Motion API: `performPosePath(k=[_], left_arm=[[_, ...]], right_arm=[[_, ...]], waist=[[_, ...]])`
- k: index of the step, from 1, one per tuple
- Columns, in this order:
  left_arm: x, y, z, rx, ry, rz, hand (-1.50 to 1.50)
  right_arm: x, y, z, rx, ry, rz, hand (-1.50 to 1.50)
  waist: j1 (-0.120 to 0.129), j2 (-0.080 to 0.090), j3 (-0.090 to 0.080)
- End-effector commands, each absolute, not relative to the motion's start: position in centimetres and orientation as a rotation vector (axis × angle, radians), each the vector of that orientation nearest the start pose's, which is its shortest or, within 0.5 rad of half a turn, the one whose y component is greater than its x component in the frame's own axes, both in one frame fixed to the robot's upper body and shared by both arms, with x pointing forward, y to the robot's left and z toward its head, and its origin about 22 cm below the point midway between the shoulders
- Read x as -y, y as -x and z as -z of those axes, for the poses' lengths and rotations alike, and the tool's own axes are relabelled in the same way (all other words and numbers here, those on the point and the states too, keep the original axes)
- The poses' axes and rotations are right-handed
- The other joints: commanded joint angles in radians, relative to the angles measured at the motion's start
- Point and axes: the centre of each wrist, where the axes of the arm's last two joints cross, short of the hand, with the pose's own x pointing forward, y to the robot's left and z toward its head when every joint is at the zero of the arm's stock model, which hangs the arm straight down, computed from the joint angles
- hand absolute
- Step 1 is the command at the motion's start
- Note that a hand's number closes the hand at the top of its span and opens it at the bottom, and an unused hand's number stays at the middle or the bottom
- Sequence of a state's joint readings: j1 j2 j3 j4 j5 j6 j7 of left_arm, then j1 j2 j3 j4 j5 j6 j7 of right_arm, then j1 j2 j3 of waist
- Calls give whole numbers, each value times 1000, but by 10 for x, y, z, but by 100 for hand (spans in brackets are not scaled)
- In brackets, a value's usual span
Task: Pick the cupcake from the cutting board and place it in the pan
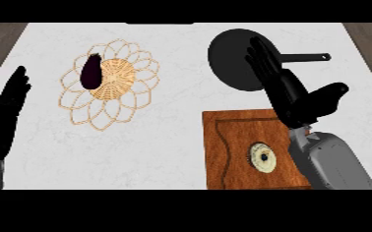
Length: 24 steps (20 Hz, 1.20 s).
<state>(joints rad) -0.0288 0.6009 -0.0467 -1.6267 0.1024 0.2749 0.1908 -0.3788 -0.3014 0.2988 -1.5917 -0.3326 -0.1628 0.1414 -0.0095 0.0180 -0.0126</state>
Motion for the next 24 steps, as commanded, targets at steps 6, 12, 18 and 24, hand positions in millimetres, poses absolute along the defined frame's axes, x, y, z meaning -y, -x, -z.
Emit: performPosePath(k=[6, 12, 18, 24], left_arm=[[-299, -281, -71, 1650, -312, 42, 0], [-295, -270, -50, 1582, -280, 0, 0], [-288, -274, -55, 1609, -233, 16, 0], [-289, -276, -46, 1603, -243, 6, 0]], right_arm=[[270, -249, -16, 1585, -323, -389, 150], [315, -210, -21, 1827, 382, -421, -150], [353, -149, -78, 1793, 469, -589, -150], [360, -147, -146, 1557, 585, -886, -150]], waist=[[-27, -12, 14], [-76, -30, 11], [-43, -27, 10], [-31, -24, 8]])
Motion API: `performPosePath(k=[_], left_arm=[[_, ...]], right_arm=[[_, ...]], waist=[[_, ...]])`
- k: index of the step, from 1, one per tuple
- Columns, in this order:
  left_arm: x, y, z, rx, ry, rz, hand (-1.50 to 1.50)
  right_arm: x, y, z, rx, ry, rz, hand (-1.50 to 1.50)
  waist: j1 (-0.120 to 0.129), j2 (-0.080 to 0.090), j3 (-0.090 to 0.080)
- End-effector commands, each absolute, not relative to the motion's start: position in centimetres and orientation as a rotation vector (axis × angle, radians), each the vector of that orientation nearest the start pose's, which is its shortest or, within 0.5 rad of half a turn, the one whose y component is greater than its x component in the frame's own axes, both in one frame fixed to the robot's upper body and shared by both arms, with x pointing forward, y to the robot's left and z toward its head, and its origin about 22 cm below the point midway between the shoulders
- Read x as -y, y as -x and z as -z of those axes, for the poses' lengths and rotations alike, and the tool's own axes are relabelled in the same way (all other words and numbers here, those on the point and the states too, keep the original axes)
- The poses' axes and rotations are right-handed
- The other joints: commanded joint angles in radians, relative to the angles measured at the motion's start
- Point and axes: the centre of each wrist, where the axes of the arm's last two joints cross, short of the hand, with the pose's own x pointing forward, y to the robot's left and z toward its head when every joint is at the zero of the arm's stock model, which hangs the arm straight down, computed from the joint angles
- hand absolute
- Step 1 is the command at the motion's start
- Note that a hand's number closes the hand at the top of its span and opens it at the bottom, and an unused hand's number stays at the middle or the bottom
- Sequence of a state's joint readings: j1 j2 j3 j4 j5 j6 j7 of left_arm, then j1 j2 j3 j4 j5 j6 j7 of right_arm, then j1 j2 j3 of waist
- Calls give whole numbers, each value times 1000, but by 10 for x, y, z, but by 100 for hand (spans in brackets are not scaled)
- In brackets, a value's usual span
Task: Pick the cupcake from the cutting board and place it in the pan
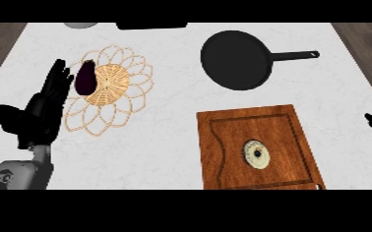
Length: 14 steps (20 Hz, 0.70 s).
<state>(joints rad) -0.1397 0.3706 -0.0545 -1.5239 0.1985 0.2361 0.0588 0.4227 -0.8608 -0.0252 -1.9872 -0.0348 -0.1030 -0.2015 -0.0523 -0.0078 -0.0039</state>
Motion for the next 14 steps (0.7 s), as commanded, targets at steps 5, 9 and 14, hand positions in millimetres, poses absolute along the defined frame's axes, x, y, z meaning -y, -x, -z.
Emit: performPosePath(k=[5, 9, 14], left_arm=[[-277, -287, -48, 1623, -219, 38, 0], [-259, -306, -53, 1620, -222, 61, 0], [-271, -290, -55, 1619, -186, 60, 0]], right_arm=[[337, -153, -210, 1518, 630, -881, -150], [316, -163, -219, 1526, 705, -928, -150], [302, -175, -235, 1502, 615, -922, -150]], waist=[[38, 6, 2], [54, 10, 3], [64, 9, 3]])
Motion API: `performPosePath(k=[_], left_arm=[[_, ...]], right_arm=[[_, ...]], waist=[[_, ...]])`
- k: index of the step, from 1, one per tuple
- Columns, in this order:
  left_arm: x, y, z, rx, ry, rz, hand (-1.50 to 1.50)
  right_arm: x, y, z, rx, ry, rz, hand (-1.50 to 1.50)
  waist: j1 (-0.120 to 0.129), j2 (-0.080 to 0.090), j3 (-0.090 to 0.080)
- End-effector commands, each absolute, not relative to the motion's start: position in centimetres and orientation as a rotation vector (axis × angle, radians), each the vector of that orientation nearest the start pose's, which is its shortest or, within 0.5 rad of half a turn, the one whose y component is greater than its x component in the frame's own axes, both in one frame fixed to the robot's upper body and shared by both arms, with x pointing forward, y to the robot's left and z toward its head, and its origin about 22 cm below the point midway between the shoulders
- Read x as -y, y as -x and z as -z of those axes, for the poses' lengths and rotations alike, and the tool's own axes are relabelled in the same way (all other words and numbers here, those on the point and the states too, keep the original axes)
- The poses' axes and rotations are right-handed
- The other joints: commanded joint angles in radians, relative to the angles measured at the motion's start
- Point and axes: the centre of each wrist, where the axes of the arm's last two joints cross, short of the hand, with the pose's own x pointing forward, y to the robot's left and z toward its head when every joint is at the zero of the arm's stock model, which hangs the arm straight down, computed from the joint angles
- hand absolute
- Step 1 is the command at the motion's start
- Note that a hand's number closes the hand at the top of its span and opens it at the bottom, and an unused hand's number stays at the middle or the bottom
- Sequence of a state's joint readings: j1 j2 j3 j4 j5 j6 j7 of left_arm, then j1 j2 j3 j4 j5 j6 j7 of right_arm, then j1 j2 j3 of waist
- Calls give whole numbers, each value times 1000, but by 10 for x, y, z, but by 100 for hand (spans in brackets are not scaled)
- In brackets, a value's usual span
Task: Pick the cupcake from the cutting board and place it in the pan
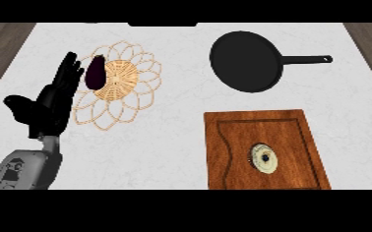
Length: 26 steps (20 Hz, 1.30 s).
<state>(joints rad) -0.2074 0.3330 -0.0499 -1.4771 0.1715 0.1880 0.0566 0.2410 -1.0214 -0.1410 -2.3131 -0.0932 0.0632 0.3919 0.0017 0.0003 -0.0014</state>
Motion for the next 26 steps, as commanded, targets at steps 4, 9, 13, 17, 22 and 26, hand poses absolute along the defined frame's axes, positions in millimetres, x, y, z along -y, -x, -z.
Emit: performPosePath(k=[4, 9, 13, 17, 22, 26], left_arm=[[-275, -301, -60, 1623, -184, 59, 0], [-275, -291, -53, 1624, -210, 37, 0], [-266, -297, -49, 1600, -182, 51, 0], [-281, -294, -51, 1643, -205, 48, 0], [-288, -298, -46, 1636, -203, 47, 0], [-284, -294, -47, 1616, -204, 50, 0]], right_arm=[[269, -169, -225, 1490, 479, -948, -150], [244, -162, -205, 1454, 514, -965, -150], [232, -182, -180, 1367, 522, -968, -150], [240, -187, -171, 1329, 560, -951, -150], [225, -196, -177, 1249, 605, -947, -150], [234, -193, -157, 1221, 559, -981, -150]], waist=[[13, 2, 0], [5, 0, 1], [10, 1, 1], [2, 0, 1], [3, 0, 1], [-1, -1, 1]])
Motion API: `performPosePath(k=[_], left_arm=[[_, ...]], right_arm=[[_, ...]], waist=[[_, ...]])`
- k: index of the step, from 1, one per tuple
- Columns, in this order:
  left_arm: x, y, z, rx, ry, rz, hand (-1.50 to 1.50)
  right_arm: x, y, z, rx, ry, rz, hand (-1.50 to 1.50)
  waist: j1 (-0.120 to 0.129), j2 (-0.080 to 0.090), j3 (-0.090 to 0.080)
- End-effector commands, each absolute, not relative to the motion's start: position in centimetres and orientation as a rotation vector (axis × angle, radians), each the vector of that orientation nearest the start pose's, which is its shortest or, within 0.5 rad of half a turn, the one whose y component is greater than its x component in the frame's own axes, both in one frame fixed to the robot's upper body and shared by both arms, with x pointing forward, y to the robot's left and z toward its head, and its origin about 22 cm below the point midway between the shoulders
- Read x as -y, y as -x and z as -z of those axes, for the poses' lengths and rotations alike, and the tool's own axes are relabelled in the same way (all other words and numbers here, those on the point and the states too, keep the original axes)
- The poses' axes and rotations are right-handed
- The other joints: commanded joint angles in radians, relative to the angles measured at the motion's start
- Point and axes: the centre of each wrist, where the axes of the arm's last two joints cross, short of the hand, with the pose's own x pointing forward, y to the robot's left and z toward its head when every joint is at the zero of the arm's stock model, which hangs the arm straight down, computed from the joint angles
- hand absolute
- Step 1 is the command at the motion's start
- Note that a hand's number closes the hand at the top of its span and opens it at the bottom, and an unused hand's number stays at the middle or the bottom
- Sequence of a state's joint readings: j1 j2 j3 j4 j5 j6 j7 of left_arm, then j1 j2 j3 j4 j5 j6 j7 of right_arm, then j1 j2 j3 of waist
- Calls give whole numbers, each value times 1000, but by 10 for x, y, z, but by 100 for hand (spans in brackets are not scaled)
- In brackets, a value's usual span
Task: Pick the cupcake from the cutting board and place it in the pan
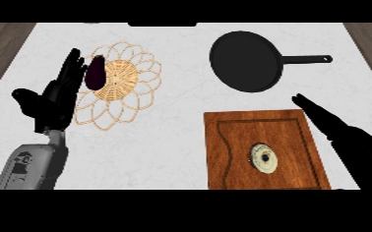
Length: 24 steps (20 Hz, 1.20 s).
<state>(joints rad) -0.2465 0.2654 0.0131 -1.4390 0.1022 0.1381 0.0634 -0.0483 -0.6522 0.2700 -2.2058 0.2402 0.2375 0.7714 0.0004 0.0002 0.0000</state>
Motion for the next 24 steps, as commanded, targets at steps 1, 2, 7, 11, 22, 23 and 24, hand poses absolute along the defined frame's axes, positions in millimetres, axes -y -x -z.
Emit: performPosePath(k=[1, 2, 7, 11, 22, 23, 24], left_arm=[[-292, -297, -55, 1619, -206, 48, 0], [-280, -298, -48, 1619, -209, 60, 0], [-273, -301, -57, 1608, -206, 41, 0], [-276, -287, -41, 1604, -212, 42, 0], [-284, -297, -56, 1610, -213, 43, 0], [-279, -297, -53, 1615, -222, 34, 0], [-267, -294, -51, 1603, -199, 67, 0]], right_arm=[[249, -211, -147, 1226, 541, -981, -150], [235, -204, -140, 1218, 529, -996, -150], [231, -206, -128, 1180, 488, -1069, -150], [233, -217, -122, 1174, 511, -1086, -150], [202, -219, -118, 984, 631, -1225, -150], [204, -217, -115, 971, 633, -1249, -150], [187, -231, -114, 956, 647, -1261, -150]], waist=[[2, 0, 0], [0, 0, 0], [0, 0, 0], [0, 0, 0], [0, -1, 0], [-1, -1, 0], [3, 0, 0]])
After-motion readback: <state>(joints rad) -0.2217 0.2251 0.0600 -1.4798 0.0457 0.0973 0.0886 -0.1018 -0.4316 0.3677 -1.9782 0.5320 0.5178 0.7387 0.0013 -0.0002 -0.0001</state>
